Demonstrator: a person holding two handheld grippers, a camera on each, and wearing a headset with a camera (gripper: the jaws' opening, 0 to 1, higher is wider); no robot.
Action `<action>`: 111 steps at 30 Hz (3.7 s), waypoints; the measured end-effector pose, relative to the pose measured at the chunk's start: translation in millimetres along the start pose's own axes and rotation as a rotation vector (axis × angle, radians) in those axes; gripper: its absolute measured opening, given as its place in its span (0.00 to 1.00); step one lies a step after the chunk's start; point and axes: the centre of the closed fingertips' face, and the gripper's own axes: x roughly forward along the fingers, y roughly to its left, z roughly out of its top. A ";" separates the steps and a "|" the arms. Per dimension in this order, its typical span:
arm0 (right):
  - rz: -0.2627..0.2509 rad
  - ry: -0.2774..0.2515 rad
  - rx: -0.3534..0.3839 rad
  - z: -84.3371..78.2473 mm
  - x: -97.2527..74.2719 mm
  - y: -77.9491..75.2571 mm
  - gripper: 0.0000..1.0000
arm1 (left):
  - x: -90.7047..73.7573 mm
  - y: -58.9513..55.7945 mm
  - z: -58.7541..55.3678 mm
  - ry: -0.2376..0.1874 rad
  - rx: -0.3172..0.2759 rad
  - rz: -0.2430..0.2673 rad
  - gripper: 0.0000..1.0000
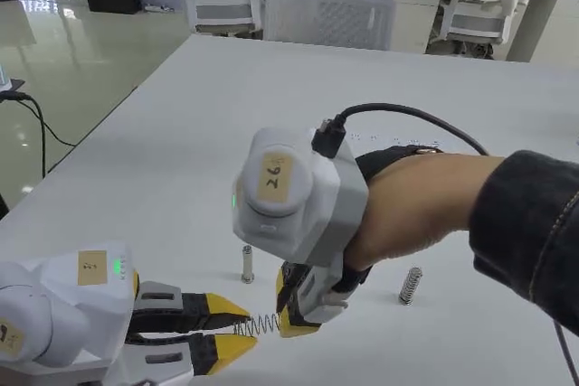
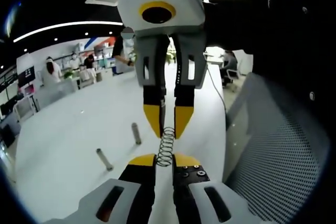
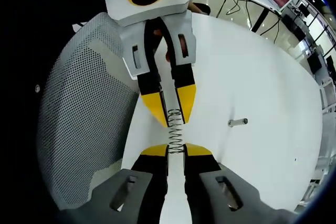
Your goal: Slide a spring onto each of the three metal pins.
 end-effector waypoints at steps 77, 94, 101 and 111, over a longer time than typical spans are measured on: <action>0.013 -0.215 0.026 45.1 -11.0 -4.2 0.09 | -5.9 11.3 10.2 -0.081 -0.035 0.042 0.02; 0.008 -0.169 0.015 39.5 -7.3 -12.7 0.09 | -9.8 18.9 -2.6 -0.073 -0.080 0.070 0.10; 0.005 -0.150 0.017 34.0 -7.2 -15.3 0.09 | -14.3 21.6 -9.1 -0.071 -0.102 0.095 0.15; -0.010 -0.135 0.025 26.6 -11.0 -23.9 0.09 | -22.5 28.2 -18.9 -0.068 -0.136 0.146 0.26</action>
